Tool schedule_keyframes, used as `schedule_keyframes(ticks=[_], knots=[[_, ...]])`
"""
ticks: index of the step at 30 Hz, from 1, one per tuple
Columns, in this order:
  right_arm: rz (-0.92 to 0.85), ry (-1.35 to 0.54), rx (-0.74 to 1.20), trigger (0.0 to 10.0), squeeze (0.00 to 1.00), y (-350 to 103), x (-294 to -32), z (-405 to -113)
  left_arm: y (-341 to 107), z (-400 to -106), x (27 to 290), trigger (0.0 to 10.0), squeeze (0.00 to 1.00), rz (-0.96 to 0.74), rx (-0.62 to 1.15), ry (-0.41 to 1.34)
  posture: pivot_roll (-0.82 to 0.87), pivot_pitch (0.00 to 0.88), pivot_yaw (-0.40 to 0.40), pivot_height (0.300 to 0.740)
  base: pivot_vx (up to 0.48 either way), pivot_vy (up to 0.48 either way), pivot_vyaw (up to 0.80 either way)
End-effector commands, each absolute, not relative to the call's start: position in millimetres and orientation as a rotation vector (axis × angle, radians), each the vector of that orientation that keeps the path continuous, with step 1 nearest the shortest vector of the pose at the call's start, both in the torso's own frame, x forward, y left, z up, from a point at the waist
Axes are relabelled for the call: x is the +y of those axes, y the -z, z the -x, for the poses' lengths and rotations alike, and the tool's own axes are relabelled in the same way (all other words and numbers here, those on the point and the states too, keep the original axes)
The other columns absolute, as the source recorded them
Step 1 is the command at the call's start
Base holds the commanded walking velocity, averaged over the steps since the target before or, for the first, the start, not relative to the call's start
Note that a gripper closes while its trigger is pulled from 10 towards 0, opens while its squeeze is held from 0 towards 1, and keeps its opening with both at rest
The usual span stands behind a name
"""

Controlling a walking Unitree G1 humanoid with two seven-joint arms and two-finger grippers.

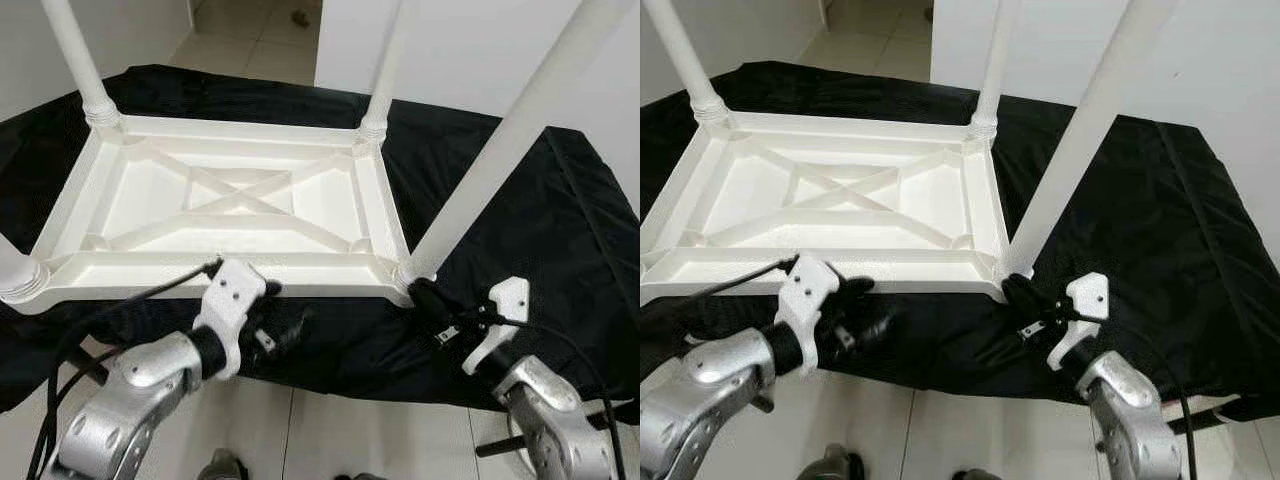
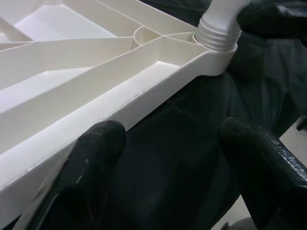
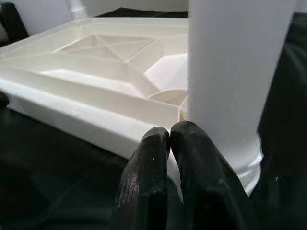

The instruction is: Building children table

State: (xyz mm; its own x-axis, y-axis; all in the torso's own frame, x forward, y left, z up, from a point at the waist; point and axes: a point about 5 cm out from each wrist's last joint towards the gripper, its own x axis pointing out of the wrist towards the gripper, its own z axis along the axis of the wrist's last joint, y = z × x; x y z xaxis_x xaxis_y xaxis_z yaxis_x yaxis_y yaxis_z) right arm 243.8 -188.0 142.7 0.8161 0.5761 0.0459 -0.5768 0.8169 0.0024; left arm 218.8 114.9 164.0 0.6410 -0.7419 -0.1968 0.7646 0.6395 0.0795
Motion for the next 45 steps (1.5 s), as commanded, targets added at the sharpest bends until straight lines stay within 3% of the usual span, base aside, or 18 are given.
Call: schedule_keyframes(ticks=[1, 10, 20, 27, 30, 45], knots=[[0.007, -0.623, -0.025, 10.0, 0.00, -138.7, -196.7, -251.7, -160.6, -215.8, 111.9, 10.0, 0.00, -0.173, 0.159, 0.932, 0.11, 0.091, -0.077, 0.740, 0.000, 0.000, 0.00], [0.081, -0.554, -0.085, 10.0, 0.00, -151.6, -216.5, -301.3, -158.6, -238.7, 123.5, 10.0, 0.00, -0.182, 0.154, 0.710, 0.11, 0.087, -0.078, 0.740, 0.000, 0.000, 0.00], [0.060, -0.365, -0.153, 10.0, 0.00, -157.7, -230.5, -318.7, -160.5, -250.4, 126.9, 10.0, 0.00, -0.174, 0.120, 0.596, 0.11, 0.087, -0.086, 0.740, 0.000, 0.000, 0.00], [0.007, -0.196, -0.226, 10.0, 0.00, -156.8, -232.7, -310.5, -165.4, -267.7, 131.6, 10.0, 0.00, -0.098, 0.053, 0.436, 0.11, 0.089, -0.092, 0.740, 0.000, 0.000, 0.00], [-0.008, -0.220, -0.230, 10.0, 0.00, -151.6, -222.3, -301.9, -166.1, -273.2, 131.7, 10.0, 0.00, -0.066, 0.039, 0.400, 0.09, 0.090, -0.080, 0.740, 0.000, 0.000, 0.00], [-0.022, -0.222, -0.231, 10.0, 0.00, -144.1, -208.7, -285.2, -163.7, -269.2, 131.7, 10.0, 0.00, -0.073, 0.021, 0.413, 0.08, 0.087, -0.078, 0.740, 0.000, 0.000, 0.00]])
